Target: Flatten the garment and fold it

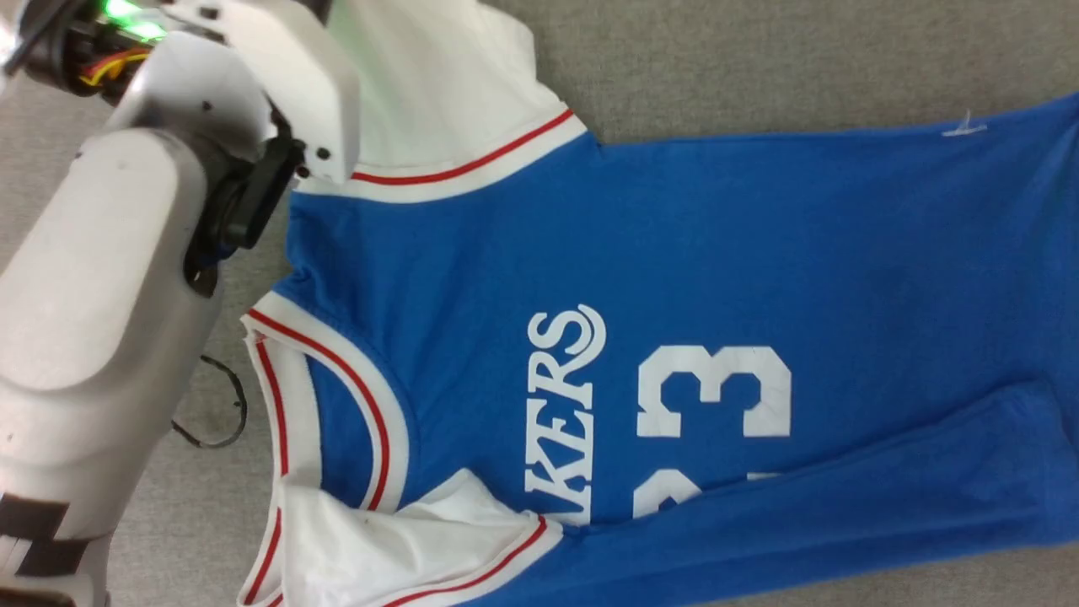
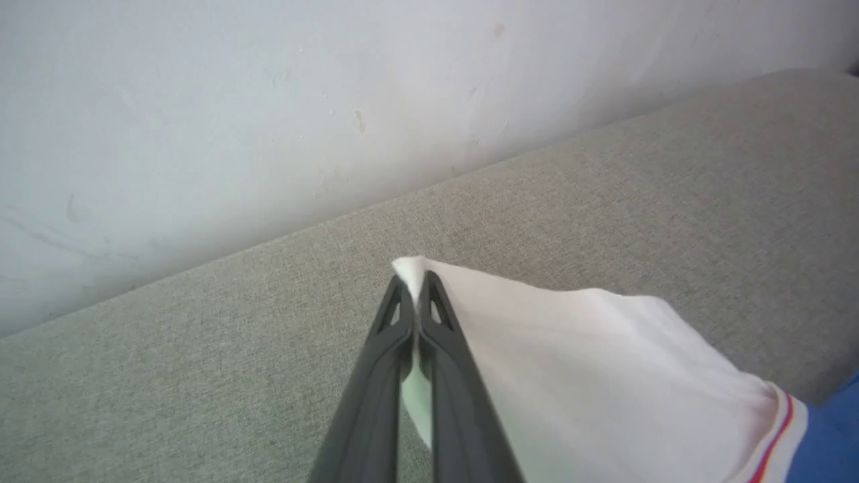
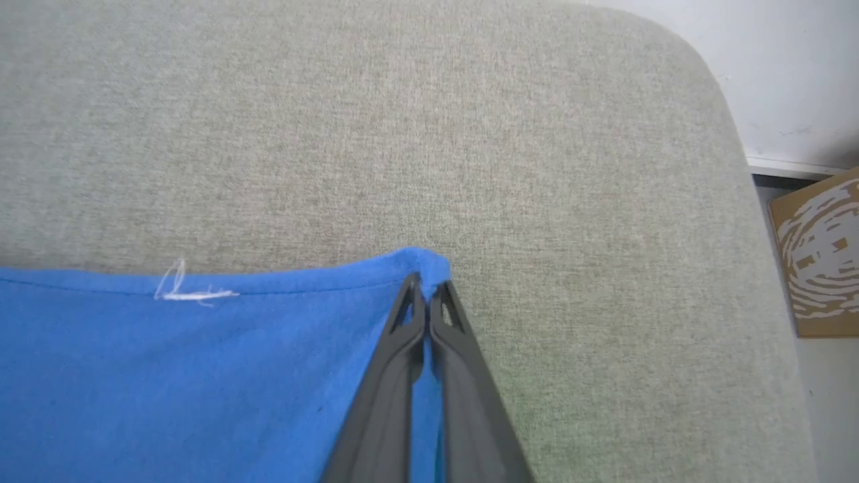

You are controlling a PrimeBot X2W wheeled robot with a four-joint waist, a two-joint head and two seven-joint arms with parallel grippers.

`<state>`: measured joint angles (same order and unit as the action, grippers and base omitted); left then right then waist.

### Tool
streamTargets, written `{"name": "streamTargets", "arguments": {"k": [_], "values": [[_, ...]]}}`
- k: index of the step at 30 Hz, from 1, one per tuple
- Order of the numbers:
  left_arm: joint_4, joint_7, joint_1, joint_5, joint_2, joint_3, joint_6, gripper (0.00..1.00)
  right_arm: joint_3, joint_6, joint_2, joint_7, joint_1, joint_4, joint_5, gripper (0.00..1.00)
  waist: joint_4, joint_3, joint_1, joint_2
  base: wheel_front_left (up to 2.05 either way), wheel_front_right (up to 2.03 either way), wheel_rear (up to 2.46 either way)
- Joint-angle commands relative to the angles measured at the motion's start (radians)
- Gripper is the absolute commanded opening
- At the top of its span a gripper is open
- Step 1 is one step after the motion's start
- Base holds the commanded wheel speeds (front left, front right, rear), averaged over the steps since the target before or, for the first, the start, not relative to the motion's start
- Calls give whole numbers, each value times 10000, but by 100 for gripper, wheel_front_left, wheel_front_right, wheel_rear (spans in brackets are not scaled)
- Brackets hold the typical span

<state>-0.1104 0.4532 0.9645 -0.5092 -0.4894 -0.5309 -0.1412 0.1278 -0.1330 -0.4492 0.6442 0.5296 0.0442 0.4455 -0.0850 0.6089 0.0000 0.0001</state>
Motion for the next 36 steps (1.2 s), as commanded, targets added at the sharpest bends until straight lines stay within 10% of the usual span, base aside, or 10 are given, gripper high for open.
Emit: {"name": "streamTargets", "arguments": {"k": [1, 22, 36], "values": [[152, -529, -311, -27, -57, 203, 46, 0, 132, 23, 56, -245, 76, -59, -15, 0, 64, -511, 0, -1, 0, 0, 0], [4932, -4462, -8702, -1827, -586, 1902, -1495, 0, 1333, 23, 1429, -1412, -4322, -1561, 593, 0, 656, -3805, 0, -1, 0, 0, 0], [3335, -4743, -11131, -2624, -78, 1085, -1195, 0, 1914, 23, 2637, -1584, -6654, -1261, 188, 0, 961, -4228, 0, -1, 0, 0, 0]]}}
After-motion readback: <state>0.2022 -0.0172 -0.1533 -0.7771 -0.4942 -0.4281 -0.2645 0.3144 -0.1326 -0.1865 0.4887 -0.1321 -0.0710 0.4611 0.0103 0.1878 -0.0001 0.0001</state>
